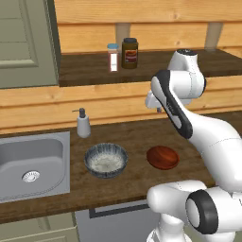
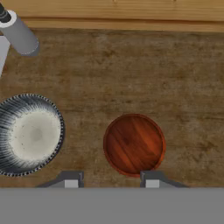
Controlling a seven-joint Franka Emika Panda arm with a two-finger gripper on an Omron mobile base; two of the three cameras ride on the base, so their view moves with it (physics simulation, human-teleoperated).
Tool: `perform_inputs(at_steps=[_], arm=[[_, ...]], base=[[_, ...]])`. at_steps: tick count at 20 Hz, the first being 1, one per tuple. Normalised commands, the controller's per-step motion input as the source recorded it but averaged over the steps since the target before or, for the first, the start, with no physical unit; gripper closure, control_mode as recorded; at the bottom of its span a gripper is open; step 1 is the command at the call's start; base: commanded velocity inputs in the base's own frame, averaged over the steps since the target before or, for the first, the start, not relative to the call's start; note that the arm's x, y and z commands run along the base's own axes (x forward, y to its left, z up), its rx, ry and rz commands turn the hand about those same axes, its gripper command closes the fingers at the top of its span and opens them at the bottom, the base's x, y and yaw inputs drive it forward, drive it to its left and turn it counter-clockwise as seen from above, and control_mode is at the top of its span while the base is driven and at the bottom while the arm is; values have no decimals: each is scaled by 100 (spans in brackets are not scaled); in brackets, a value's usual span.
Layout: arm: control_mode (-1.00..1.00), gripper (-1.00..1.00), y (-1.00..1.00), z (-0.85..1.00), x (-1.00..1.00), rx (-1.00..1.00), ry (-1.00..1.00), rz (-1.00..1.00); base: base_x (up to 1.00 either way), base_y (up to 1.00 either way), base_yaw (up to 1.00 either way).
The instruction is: Pick up the bowls on the counter and stack them on top of one another in the open cabinet. Place the smaller bowl on top of the larger bowl.
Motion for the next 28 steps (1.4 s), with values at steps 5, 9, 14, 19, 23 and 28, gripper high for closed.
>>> perform_inputs(at_steps=[5,9,14,19,23,28], arm=[[-100,-100,0,-1,-28,0,-1,0],[-100,-100,-12,-22,-52,1,0,-1],[-100,-100,-30,-44,-18,4,3,-1],[-100,-100,-43,-44,0,6,3,-2],[-100,-100,-65,-48,1,12,6,-2],[-100,-100,-58,-61,1,9,6,0]], base=[[0,0,0],[0,0,0],[0,0,0],[0,0,0],[0,0,0],[0,0,0]])
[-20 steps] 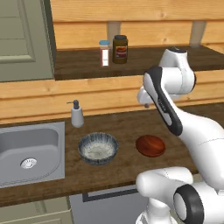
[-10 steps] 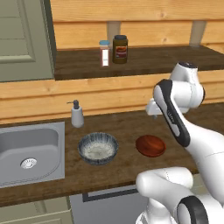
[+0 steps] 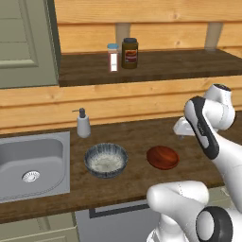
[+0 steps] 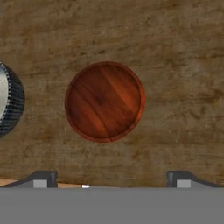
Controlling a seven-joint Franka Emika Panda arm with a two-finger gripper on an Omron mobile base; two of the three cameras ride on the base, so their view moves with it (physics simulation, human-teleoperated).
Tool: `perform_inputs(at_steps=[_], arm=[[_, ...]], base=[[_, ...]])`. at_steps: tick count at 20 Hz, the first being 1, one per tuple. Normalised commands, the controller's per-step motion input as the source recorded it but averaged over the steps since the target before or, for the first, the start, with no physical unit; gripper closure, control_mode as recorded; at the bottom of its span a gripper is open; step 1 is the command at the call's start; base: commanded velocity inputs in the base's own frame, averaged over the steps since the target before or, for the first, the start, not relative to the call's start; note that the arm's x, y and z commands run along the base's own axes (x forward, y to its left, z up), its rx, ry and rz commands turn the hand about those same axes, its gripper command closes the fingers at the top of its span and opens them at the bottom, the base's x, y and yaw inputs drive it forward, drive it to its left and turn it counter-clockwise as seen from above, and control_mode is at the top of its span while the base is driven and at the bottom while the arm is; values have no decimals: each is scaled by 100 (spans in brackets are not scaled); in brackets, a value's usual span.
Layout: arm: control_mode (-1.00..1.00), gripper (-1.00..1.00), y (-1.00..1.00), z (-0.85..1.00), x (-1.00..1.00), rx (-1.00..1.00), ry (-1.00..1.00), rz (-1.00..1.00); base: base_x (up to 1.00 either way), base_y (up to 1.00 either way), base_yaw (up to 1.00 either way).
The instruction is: Pick up the bowls on the counter and stack them on top of one another in the open cabinet. Place the smaller bowl on top of the larger bowl.
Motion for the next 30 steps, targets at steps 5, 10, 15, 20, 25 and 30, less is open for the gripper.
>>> perform_inputs(at_steps=[5,10,15,20,25,30], arm=[[-100,-100,-44,-55,7,3,15,0],[-100,-100,-19,-42,20,3,8,0],[-100,-100,-1,-31,36,6,0,0],[-100,-100,0,-36,45,3,1,0],[-100,-100,0,-31,40,0,2,0],[-100,-100,0,-29,21,0,2,0]], base=[[0,0,0],[0,0,0],[0,0,0],[0,0,0],[0,0,0],[0,0,0]])
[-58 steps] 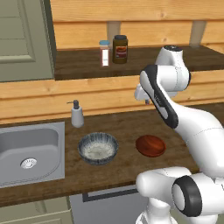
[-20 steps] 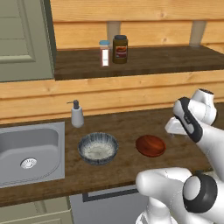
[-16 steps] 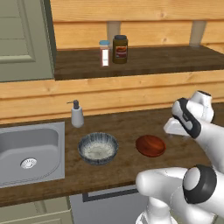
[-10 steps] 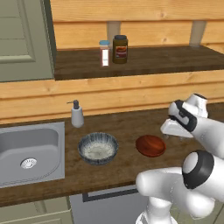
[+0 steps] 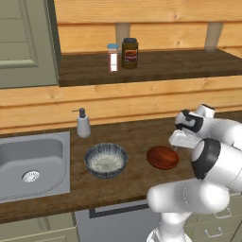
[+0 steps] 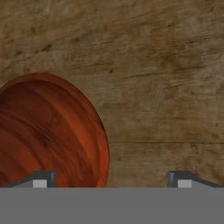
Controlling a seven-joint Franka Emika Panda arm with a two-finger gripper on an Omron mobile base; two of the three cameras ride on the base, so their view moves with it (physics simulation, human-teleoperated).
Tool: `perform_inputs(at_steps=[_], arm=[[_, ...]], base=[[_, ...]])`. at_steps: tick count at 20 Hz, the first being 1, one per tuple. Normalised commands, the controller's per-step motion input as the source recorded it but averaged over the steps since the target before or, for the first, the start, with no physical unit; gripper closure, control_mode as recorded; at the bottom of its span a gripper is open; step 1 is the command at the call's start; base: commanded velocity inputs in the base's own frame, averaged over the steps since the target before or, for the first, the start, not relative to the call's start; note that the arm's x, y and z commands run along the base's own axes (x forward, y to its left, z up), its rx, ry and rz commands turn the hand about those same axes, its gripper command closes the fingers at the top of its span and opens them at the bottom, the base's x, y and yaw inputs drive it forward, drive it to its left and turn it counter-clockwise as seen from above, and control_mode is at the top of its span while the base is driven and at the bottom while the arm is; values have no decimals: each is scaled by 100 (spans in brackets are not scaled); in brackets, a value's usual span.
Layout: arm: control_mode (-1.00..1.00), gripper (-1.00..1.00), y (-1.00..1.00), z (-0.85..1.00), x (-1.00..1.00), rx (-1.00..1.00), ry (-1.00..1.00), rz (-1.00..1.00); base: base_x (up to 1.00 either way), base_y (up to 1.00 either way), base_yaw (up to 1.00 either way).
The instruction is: Pick up the bowls on the counter and stack them on top of one another in the open cabinet. Place the smaller bowl on top of the larger bowl.
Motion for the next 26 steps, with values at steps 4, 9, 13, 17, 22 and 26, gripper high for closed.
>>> perform_inputs(at_steps=[4,9,13,17,22,26], arm=[[-100,-100,5,-31,1,0,0,0],[-100,-100,20,-28,0,0,0,0],[-100,-100,8,-25,0,0,0,0],[-100,-100,10,-26,0,0,0,0],[-100,100,22,-20,0,0,0,0],[-100,100,14,-4,0,0,0,0]], base=[[0,0,0],[0,0,0],[0,0,0],[0,0,0],[0,0,0],[0,0,0]])
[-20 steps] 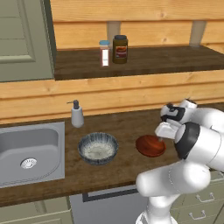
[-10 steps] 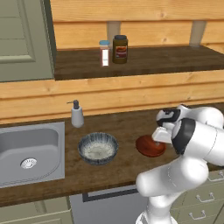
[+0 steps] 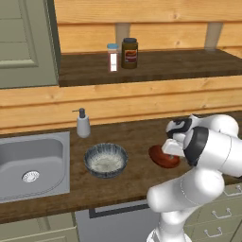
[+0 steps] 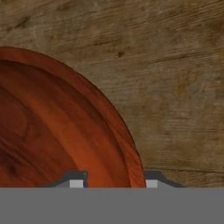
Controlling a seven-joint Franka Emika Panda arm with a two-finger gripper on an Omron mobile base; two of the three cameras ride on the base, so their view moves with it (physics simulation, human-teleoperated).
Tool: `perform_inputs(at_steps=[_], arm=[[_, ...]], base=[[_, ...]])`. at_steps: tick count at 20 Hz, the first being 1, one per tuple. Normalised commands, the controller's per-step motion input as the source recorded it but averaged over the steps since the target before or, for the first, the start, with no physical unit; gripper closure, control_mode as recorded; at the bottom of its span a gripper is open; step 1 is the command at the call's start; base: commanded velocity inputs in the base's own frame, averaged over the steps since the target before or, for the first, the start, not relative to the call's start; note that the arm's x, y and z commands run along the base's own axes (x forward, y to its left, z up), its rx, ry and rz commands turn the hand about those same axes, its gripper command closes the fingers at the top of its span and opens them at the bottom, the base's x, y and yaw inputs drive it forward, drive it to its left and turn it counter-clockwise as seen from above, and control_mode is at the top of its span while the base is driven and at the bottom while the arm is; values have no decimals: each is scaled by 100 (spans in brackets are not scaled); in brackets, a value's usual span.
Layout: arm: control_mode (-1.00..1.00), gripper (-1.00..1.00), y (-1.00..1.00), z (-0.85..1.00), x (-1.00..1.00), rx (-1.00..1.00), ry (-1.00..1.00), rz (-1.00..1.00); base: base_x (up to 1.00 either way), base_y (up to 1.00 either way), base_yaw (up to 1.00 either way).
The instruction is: Pick up the bowls on the counter and stack them on top of one another in the open cabinet. Place the smaller bowl on top of the larger bowl.
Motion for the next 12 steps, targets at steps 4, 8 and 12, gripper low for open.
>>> perform_inputs(at_steps=[4,8,12], arm=[[-100,100,6,0,0,0,0,0],[-100,100,0,21,-24,1,-5,-2],[-100,100,5,35,-46,11,-5,-10]], base=[[0,0,0],[0,0,0],[0,0,0]])
